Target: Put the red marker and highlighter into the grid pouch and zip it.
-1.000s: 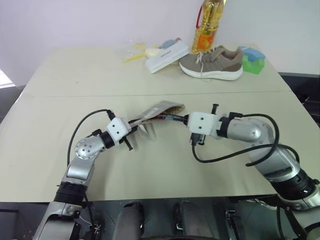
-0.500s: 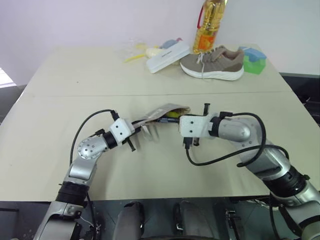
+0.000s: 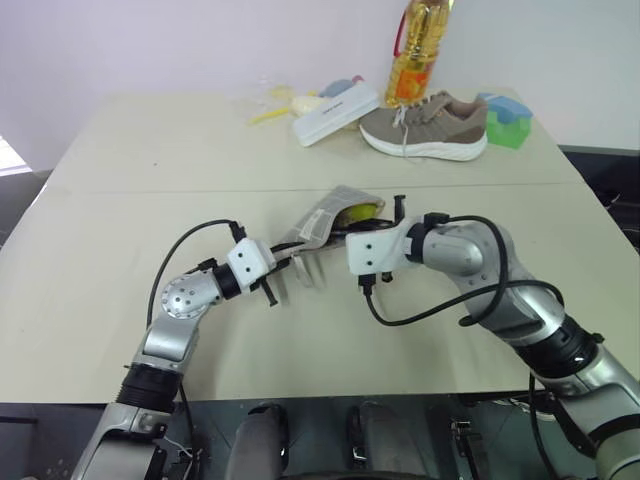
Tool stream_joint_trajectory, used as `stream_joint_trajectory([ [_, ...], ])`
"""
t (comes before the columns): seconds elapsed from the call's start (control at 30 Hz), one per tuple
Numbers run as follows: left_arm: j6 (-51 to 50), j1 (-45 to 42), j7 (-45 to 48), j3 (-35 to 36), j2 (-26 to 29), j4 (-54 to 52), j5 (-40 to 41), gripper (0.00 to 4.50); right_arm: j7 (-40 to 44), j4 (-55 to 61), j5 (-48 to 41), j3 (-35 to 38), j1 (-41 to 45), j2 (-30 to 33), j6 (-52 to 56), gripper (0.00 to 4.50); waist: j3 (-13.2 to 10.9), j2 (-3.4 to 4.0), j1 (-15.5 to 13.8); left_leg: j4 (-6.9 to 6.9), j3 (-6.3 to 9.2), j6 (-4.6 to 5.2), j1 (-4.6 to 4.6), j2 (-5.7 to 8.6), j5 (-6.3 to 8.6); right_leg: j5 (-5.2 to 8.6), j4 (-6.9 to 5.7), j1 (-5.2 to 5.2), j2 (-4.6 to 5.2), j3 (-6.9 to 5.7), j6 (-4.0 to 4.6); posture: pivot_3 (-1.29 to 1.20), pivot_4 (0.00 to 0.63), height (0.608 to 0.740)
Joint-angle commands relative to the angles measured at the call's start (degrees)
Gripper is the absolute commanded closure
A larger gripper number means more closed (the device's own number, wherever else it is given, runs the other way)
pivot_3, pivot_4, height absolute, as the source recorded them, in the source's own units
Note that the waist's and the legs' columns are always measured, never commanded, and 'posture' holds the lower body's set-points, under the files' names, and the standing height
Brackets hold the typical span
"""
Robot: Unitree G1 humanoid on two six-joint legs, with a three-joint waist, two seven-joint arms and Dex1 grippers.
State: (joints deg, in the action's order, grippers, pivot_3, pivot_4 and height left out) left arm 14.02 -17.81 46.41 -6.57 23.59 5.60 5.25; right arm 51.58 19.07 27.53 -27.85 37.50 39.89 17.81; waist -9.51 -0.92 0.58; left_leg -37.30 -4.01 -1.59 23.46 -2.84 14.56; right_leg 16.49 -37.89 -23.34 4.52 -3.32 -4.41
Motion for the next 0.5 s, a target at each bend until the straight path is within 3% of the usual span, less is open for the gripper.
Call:
stream_joint_trajectory([
  [0.03, 0.33, -0.36, 1.14, -1.63, -0.53, -3.5, 1.16, 4.5, 1.33, 1.3, 0.05, -0.86, 1.59, -1.95, -3.9, 4.17, 0.0, 0.0, 0.0, -0.01, -0.01, 0.0, 0.0, 0.0, 0.0, 0.0, 0.0, 0.0, 0.01, 0.0, 0.0, 0.0, 0.15, 0.74],
  [0.13, 0.07, -0.11, 1.22, -1.44, -0.5, -3.95, 1.16, 4.5, 2.14, 0.82, 0.05, -0.14, 1.75, -3.15, -4.09, 4.17, 0.0, 0.0, 0.05, -0.01, -0.01, 0.0, 0.0, 0.0, 0.0, 0.0, -0.01, 0.0, 0.0, 0.0, 0.0, 0.0, 0.15, 0.74],
  [0.17, -0.02, -0.03, 1.18, -1.36, -0.45, -4.06, 1.16, 4.5, 2.32, 0.75, 0.14, 0.1, 1.76, -3.37, -4.2, 3.15, 0.0, 0.0, 0.1, -0.01, -0.01, 0.0, 0.0, 0.0, 0.0, 0.0, -0.01, -0.01, 0.0, 0.0, 0.0, 0.0, 0.15, 0.74],
  [0.23, -0.27, 0.17, 0.97, -1.27, -0.28, -4.36, 1.17, 4.5, 2.49, 0.66, 0.43, 0.8, 1.65, -3.44, -4.81, 2.28, 0.0, 0.0, 0.13, -0.01, -0.01, 0.0, 0.0, -0.01, 0.0, 0.0, -0.02, -0.01, -0.01, 0.0, 0.0, 0.0, 0.15, 0.74],
  [0.33, -0.49, 0.5, 0.49, -0.98, 0.1, -4.57, 1.06, 4.5, 2.61, 0.86, -0.03, 2.79, 1.13, -2.06, -6.96, 0.63, 0.0, 0.0, 0.09, -0.01, -0.01, 0.0, 0.0, -0.01, 0.0, 0.0, -0.03, -0.01, 0.0, 0.0, 0.0, 0.0, 0.15, 0.74],
  [0.5, -0.84, -0.33, -0.47, 0.0, 0.46, -3.19, 1.13, 4.5, 3.59, 3.5, -8.03, 11.03, -0.27, -1.85, -3.34, 0.63, 0.0, 0.0, 0.04, -0.02, -0.01, 0.0, 0.0, -0.01, 0.0, 0.0, -0.03, -0.01, 0.0, 0.0, 0.0, 0.0, 0.15, 0.74],
])
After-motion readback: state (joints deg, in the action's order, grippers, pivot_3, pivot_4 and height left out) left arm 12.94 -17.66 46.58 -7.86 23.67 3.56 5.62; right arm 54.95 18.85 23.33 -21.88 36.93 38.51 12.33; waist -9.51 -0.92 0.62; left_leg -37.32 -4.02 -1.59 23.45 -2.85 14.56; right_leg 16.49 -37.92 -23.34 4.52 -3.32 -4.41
